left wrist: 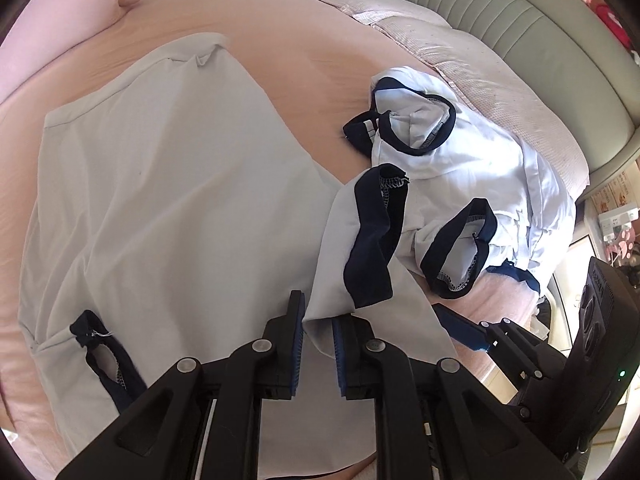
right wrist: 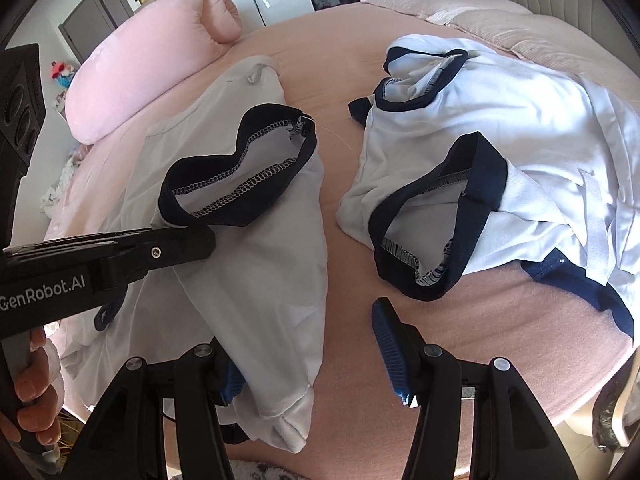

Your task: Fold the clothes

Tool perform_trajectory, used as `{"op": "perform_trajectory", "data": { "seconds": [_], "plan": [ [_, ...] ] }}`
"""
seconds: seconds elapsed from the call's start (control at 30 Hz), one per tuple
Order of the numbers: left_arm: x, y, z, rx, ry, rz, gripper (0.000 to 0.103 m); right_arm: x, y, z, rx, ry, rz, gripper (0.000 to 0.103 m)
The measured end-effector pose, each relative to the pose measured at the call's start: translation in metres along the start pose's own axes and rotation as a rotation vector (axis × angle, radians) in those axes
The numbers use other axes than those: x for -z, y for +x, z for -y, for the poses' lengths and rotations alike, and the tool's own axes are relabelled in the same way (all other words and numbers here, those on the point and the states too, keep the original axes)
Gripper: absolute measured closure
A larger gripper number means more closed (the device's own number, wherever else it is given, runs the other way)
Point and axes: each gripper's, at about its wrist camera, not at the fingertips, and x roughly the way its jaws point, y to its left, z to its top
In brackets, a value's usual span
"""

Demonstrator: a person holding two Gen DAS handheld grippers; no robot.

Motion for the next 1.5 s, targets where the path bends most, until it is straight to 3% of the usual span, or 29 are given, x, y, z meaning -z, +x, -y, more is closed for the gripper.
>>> {"op": "perform_trajectory", "data": {
  "seconds": [0.23,0.43,0.53,0.63,0.83,1.03,1.5],
  "plan": [
    [-0.006,0.003,0.019,-0.074,0.143,-0.028,0.091,0.003,0.002,-0.001,0.040,-0.021,0.025,0.048],
    [-0.007,0.012,0.030,-0.101,0.180,-0.041,0.091,0.005,0.003,-0.003,0.054,-0.047,0.031,0.064],
    [-0.009,0.018,0.035,-0.091,0.177,-0.058,0.091,0.006,0.004,-0.004,0.061,-0.060,0.035,0.081],
    [-0.012,0.024,0.037,-0.106,0.175,-0.059,0.091,0.007,0.005,-0.005,0.067,-0.074,0.038,0.085],
    [-0.021,0.025,0.029,-0.044,0.091,-0.033,0.091,0.008,0.002,-0.003,0.063,-0.071,0.033,0.085],
    [-0.020,0.011,0.020,0.045,0.049,0.096,0.091,0.009,-0.002,0.007,0.034,-0.024,0.042,0.089],
    [0.008,-0.013,-0.026,0.010,-0.164,0.160,0.094,0.017,-0.014,0.012,0.043,0.033,0.035,0.093]
  ]
}}
